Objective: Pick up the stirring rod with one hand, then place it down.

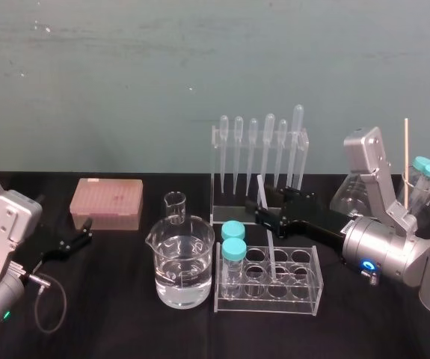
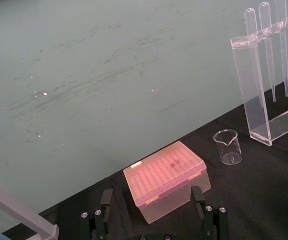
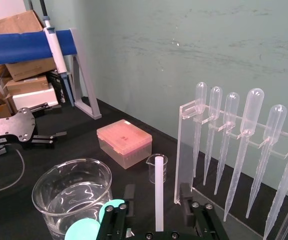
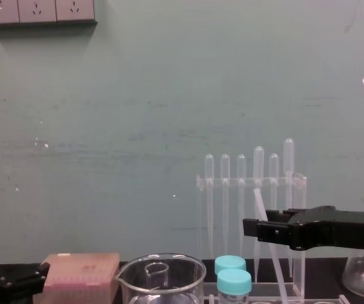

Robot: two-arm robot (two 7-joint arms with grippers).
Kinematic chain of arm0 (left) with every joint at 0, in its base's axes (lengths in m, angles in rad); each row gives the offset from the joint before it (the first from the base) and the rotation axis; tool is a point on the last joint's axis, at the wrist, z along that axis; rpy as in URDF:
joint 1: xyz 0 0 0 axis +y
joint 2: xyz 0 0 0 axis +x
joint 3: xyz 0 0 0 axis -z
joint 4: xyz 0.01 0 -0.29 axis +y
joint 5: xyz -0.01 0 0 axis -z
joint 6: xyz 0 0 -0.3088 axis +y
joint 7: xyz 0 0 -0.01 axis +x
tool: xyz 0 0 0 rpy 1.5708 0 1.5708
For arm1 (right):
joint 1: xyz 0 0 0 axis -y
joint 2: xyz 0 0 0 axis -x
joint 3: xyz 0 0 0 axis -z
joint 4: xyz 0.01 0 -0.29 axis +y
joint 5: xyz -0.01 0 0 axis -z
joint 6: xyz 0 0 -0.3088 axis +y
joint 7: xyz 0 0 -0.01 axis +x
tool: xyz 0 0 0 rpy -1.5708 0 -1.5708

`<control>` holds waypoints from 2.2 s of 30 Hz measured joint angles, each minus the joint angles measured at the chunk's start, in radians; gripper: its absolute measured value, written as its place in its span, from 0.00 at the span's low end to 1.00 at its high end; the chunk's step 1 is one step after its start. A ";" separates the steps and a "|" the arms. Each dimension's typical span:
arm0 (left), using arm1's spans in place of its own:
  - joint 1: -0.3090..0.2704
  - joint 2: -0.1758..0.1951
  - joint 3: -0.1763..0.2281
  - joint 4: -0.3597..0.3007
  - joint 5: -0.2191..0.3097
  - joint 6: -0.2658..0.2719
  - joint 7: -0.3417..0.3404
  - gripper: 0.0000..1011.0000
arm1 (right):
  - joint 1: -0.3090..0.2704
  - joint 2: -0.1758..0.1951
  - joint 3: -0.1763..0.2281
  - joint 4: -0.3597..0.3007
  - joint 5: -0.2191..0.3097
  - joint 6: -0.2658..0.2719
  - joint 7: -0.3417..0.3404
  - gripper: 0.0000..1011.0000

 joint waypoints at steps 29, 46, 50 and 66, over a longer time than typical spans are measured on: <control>0.000 0.000 0.000 0.000 0.000 0.000 0.000 0.99 | -0.053 -0.006 0.040 -0.029 0.012 -0.121 -0.004 0.07; 0.000 0.000 0.000 0.000 0.000 0.000 0.000 0.99 | -0.127 0.032 0.163 -0.190 0.037 -0.234 -0.015 0.07; 0.000 0.000 0.000 0.000 0.000 0.000 0.000 0.99 | -0.098 0.040 0.190 -0.217 0.057 -0.217 -0.013 0.07; 0.000 0.000 0.000 0.000 0.000 0.000 0.000 0.99 | -0.098 0.061 0.218 -0.252 0.090 -0.162 -0.040 0.07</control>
